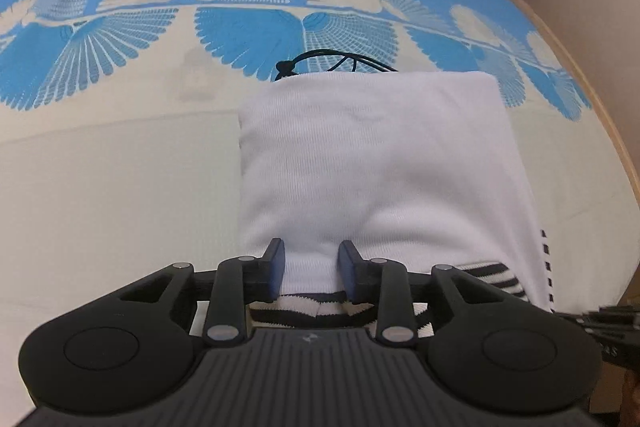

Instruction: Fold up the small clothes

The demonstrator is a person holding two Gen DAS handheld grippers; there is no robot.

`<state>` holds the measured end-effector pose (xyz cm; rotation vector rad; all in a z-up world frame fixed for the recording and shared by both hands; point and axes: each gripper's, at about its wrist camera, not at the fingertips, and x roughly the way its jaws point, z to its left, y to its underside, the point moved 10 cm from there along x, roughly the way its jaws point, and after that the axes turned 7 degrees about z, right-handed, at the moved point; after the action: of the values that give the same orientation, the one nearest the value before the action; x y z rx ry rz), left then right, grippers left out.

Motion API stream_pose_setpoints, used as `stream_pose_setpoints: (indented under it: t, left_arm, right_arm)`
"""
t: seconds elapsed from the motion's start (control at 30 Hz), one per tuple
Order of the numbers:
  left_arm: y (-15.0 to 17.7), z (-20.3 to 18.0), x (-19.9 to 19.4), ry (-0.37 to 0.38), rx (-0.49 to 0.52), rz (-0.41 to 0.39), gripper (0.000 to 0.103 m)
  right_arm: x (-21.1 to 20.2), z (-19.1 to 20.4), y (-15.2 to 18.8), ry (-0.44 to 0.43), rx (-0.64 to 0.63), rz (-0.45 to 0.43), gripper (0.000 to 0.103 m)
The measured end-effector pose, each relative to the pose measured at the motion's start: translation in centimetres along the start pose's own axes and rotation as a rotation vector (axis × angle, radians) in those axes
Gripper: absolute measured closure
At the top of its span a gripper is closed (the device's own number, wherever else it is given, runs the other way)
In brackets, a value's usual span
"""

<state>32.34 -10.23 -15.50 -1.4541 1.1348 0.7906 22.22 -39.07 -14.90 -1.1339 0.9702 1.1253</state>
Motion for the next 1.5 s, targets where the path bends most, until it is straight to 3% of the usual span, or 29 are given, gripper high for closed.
stream_pose_setpoints:
  t: [0.13, 0.23, 0.33, 0.4, 0.47, 0.5, 0.57, 0.73, 0.87, 0.97, 1.03, 1.07, 1.1, 1.13, 1.17, 1.27, 1.33, 1.43, 1.5]
  left_arm:
    - [0.0, 0.4, 0.2, 0.016, 0.018, -0.021, 0.066]
    - [-0.1, 1.0, -1.1, 0.062, -0.041, -0.012, 0.065]
    - [0.2, 0.8, -4.0, 0.135, -0.029, -0.046, 0.065]
    - [1.0, 0.0, -5.3, 0.194, 0.043, -0.041, 0.064]
    - [3.2, -1.1, -4.2, 0.225, 0.167, 0.06, 0.063]
    - [4.6, -1.1, -2.9, 0.188, 0.233, 0.126, 0.06]
    - [5.7, -1.1, -1.8, 0.111, 0.327, 0.146, 0.056]
    - [3.9, 1.0, -4.4, 0.224, 0.173, 0.073, 0.056]
    - [2.5, 3.2, -5.3, 0.239, 0.068, 0.027, 0.055]
    - [2.1, 4.5, -5.2, 0.217, 0.052, 0.023, 0.055]
    - [1.6, 5.0, -5.2, 0.207, 0.04, 0.013, 0.055]
    - [1.3, 5.3, -5.2, 0.209, 0.027, 0.008, 0.055]
    - [1.0, 5.5, -5.3, 0.214, 0.011, -0.001, 0.055]
    - [0.7, 5.8, -5.4, 0.222, -0.006, -0.016, 0.055]
    - [0.3, 5.9, -5.6, 0.229, -0.02, -0.029, 0.055]
    - [-0.8, 5.9, -6.2, 0.255, -0.068, -0.073, 0.055]
    - [-1.3, 5.4, -6.5, 0.278, -0.086, -0.092, 0.055]
    - [-1.4, 3.7, -6.8, 0.329, -0.061, -0.09, 0.055]
    - [-0.8, 2.1, -6.7, 0.362, -0.003, -0.064, 0.055]
  right_arm:
    - [-0.3, 0.2, -0.1, -0.015, -0.011, -0.013, 0.1]
    - [-0.6, 0.3, -0.4, -0.047, -0.008, -0.044, 0.098]
    - [-3.1, 0.2, -2.0, -0.101, 0.045, -0.168, 0.092]
    - [-5.5, 0.1, -3.4, -0.159, 0.092, -0.302, 0.078]
    - [-7.4, -0.1, -4.9, -0.215, 0.159, -0.415, 0.053]
    - [-7.7, -0.1, -5.5, -0.234, 0.187, -0.446, 0.052]
    - [-7.5, 0.2, -6.8, -0.276, 0.23, -0.466, 0.051]
    - [-4.8, 1.4, -10.5, -0.329, 0.32, -0.437, 0.046]
    - [-2.4, 2.9, -12.5, -0.348, 0.36, -0.408, 0.04]
    - [-0.6, 3.8, -13.9, -0.331, 0.35, -0.377, 0.04]
    - [0.6, 4.0, -14.2, -0.321, 0.353, -0.345, 0.044]
    - [1.0, 4.2, -14.3, -0.333, 0.358, -0.333, 0.059]
    - [1.1, 4.4, -14.6, -0.355, 0.358, -0.335, 0.067]
    - [0.8, 4.6, -14.8, -0.374, 0.351, -0.35, 0.092]
    - [0.2, 4.9, -15.1, -0.385, 0.333, -0.378, 0.101]
    - [-1.7, 5.6, -15.8, -0.399, 0.266, -0.473, 0.102]
    - [-2.2, 4.7, -16.2, -0.362, 0.281, -0.518, 0.102]
    - [0.5, 1.5, -15.8, -0.174, 0.372, -0.432, 0.102]
    - [1.9, 1.0, -15.5, -0.088, 0.36, -0.38, 0.102]
